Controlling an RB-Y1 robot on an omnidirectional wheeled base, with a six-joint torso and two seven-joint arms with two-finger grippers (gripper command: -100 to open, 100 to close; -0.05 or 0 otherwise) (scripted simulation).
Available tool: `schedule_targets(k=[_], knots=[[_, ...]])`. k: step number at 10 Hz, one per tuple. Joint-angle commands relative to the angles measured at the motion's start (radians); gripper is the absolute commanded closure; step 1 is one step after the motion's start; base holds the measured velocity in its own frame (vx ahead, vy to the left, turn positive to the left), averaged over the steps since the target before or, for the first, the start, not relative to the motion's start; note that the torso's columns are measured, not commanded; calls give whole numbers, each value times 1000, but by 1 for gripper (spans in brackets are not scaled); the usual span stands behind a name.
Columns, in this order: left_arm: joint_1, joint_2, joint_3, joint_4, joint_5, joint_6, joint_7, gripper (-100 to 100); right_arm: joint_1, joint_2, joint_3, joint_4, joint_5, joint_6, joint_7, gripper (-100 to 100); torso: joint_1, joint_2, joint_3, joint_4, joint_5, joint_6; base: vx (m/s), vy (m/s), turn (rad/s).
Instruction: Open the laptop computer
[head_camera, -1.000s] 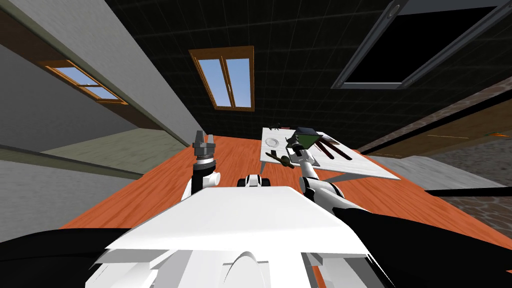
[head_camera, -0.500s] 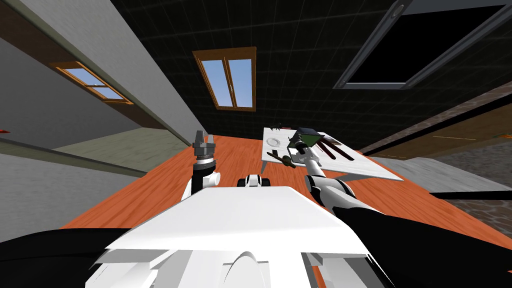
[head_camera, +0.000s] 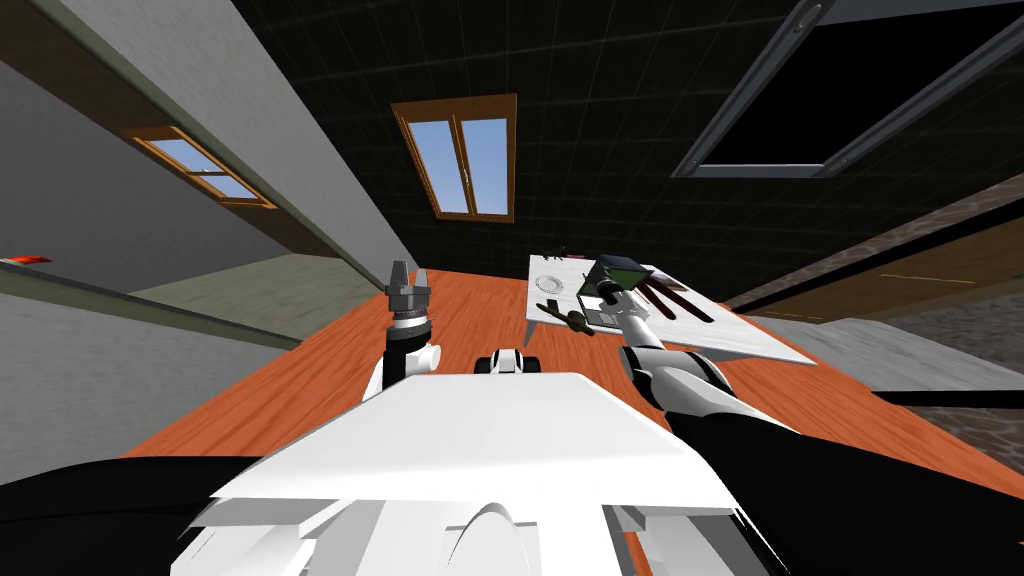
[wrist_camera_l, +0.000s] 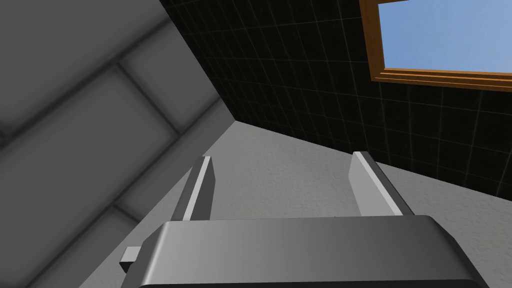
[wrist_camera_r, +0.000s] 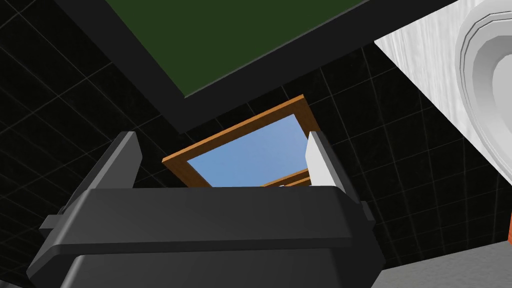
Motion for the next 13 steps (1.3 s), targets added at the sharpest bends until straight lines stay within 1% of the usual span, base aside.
schedule_targets(k=[1, 2, 3, 4, 5, 6, 7, 8, 9, 10, 11, 12, 13], knots=[[0, 0, 0, 0, 0, 0, 0, 0, -16, -55, 50, 30, -27, 48, -19, -100, 0, 0, 0, 0, 0, 0, -14, 30, 33], [0, 0, 0, 0, 0, 0, 0, 0, -22, -71, 64, 40, -35, 59, -24, -100, 0, 0, 0, 0, 0, 0, -17, 29, 30], [0, 0, 0, 0, 0, 0, 0, 0, -14, -61, 53, 30, -30, 47, -20, -100, 0, 0, 0, 0, 0, 0, -8, 13, 2], [0, 0, 0, 0, 0, 0, 0, 0, -22, -56, 5, 49, -19, 66, 20, -100, -1, -1, 0, 0, 0, 0, -74, -65, 381], [0, 0, 0, 0, 0, 0, 0, 0, -22, -56, -11, 49, -19, 66, 20, -100, -4, 2, 1, 0, -1, -2, -97, -102, 260], [0, 0, 0, 0, 0, 0, 0, 0, -29, -50, -51, 68, -6, 79, 63, -100, -5, 3, 2, 1, -1, 1, -119, -103, 324], [0, 0, 0, 0, 0, 0, 0, 0, -29, -50, -78, 68, -6, 79, 63, -100, -3, 3, 2, 1, -1, 0, -103, -90, 223], [0, 0, 0, 0, 0, 0, 0, 0, -37, -44, -117, 88, 6, 93, 105, -100, 0, 0, 0, 0, 0, 1, -124, -93, 374], [0, 0, 0, 0, 0, 0, 0, 0, -37, -44, -144, 88, 6, 93, 105, -100, 0, 0, 0, 0, 0, -1, -101, -83, 194], [0, 0, 0, 0, 0, 0, 0, 0, -45, -37, -187, 107, 18, 106, 147, -100, 0, -2, -1, 0, 0, 1, -122, -99, 383], [0, 0, 0, 0, 0, 0, 0, 0, -45, -37, -211, 107, 18, 106, 147, -100, -1, -1, -1, 0, 0, -1, -106, -79, 239], [0, 0, 0, 0, 0, 0, 0, 0, -52, -31, -253, 126, 30, 120, 190, -100, 0, -1, 0, 0, 0, 1, -131, -79, 377], [0, 0, 0, 0, 0, 0, 0, 0, -52, -31, -277, 126, 30, 120, 190, -100, 0, 0, 0, 0, 0, -1, -105, -58, 198]])
